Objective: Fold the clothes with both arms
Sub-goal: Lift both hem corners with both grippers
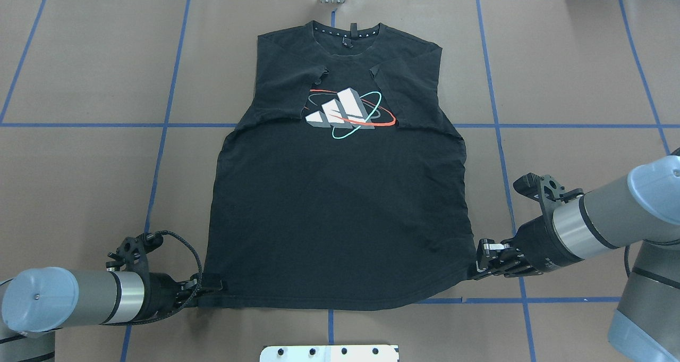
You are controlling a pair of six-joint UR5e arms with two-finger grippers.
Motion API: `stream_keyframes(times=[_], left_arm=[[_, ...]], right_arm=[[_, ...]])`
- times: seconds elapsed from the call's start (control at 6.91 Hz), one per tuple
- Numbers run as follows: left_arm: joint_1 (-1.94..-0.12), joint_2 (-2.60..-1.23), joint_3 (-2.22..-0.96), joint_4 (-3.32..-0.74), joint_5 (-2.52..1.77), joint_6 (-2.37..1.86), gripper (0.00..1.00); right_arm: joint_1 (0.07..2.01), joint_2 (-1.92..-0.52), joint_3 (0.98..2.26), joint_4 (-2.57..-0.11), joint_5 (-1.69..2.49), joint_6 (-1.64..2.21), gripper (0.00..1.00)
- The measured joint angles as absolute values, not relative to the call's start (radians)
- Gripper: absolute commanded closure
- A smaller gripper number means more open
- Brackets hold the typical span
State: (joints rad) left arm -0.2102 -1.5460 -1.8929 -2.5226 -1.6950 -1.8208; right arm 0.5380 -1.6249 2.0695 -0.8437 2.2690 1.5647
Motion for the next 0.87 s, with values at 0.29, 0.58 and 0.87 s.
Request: stream_keyframes(times=[0.29, 0.58, 0.87], left_arm=[[-0.209, -1.546, -1.893, -2.519, -1.694, -1.82, 1.0], [-0.203, -1.55, -1.901, -2.485, -1.695, -1.819, 1.0], [-0.203, -1.553, -1.92, -2.457, -1.697, -1.819, 1.0]], right_arm=[[0.555, -1.625, 2.069, -0.844, 2.295, 1.565, 1.0], [0.57, -1.624, 2.067, -0.844, 2.314, 1.565, 1.0], [0.573, -1.625, 2.065, -0.844, 2.317, 1.565, 1.0]])
